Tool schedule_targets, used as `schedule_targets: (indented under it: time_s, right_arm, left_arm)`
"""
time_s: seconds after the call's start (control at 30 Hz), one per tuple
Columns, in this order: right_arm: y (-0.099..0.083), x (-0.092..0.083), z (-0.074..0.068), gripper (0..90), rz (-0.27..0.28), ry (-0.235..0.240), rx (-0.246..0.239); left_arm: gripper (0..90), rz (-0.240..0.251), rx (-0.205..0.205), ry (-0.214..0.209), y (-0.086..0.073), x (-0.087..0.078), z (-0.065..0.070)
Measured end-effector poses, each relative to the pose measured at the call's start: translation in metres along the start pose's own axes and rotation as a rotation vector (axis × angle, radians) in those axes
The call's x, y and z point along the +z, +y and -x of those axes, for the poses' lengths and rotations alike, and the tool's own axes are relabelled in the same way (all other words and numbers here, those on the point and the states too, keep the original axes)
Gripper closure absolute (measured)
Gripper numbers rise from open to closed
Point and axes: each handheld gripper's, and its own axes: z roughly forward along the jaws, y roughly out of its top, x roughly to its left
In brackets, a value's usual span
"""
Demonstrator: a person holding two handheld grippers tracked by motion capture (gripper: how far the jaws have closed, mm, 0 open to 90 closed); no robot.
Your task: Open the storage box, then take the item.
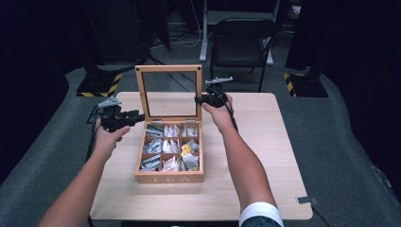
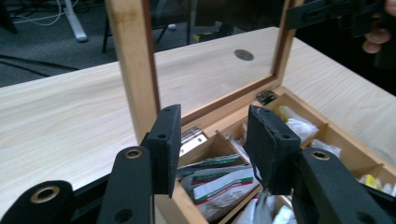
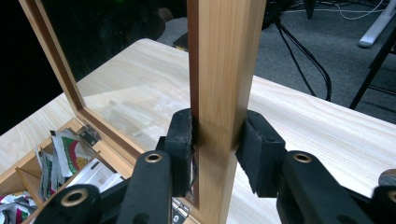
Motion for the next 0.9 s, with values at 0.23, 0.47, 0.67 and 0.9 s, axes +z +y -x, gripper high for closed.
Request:
schedule_targets:
  time_s: [0.23, 0.47, 0.67, 0.9]
  right_arm:
    - [0.0, 0.003, 0.002, 65.2, 0.001, 0.0, 0.011]
    - [0.0, -0.004, -0.001, 55.0, -0.033, -0.034, 0.022]
    - [0.0, -0.021, -0.011, 52.6, -0.03, -0.022, -0.004]
    - [-0.007, -0.043, -0.029, 42.0, -0.047, -0.055, -0.083]
  left_arm:
    - [53.2, -0.018, 0.015, -0.02, -0.001, -0.002, 0.007]
    - [52.6, 0.031, -0.035, -0.05, -0.007, -0.005, 0.012]
    - [52.2, 0.012, -0.045, -0.024, -0.015, -0.009, 0.013]
    - [50.0, 0.002, -0.042, -0.017, -0.023, -0.022, 0.022]
